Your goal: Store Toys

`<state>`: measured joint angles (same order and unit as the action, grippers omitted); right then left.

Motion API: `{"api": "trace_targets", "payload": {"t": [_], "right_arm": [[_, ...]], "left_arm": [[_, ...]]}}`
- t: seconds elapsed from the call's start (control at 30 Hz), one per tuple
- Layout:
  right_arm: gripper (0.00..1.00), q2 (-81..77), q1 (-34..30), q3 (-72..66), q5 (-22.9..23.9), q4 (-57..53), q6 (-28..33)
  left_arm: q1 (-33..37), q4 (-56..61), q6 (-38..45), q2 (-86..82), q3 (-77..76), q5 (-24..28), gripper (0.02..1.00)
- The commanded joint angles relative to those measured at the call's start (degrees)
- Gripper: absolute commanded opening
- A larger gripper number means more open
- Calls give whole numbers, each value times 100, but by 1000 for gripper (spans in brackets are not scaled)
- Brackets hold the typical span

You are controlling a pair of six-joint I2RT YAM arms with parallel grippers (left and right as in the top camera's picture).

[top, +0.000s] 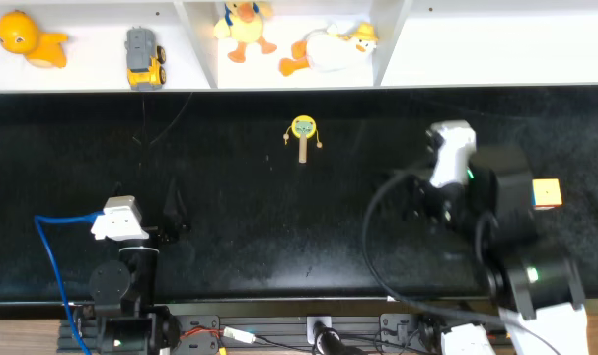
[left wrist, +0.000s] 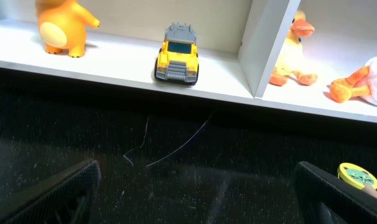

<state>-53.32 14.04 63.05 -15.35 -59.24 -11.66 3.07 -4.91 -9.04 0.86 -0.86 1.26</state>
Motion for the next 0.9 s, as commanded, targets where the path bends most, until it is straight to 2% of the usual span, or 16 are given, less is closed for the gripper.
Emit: {"api": "trace_targets", "payload": {"t": [0.03,0.17,0.27,0.33,0.43,0.53,0.63,0.77,0.9], "right_arm": [[1000,-732,715,658,361,-105,101],[998,-1405,1611,953,1119,-105,22],[998,-1845,2022,973,1480,-96,-509],[996,-2164,2181,970,1497,-85,-774],[996,-2664,2361,973,1488,-46,-789],[996,-3075,2396,970,1314,175,-793],[996,-3425,2380,970,997,494,-1049],[998,-3786,2380,970,935,920,-1036],[833,-4118,2380,973,994,1266,-1185]], "left_arm": [[-26,11,39,-70,39,11,998],[-26,11,39,-70,39,11,996],[-26,11,39,-70,39,11,998],[-26,11,39,-70,39,11,998],[-26,11,39,-70,39,11,996],[-26,11,39,-70,39,11,998],[-26,11,39,-70,39,11,998],[-26,11,39,-70,39,11,998],[-26,11,39,-70,39,11,998]]}}
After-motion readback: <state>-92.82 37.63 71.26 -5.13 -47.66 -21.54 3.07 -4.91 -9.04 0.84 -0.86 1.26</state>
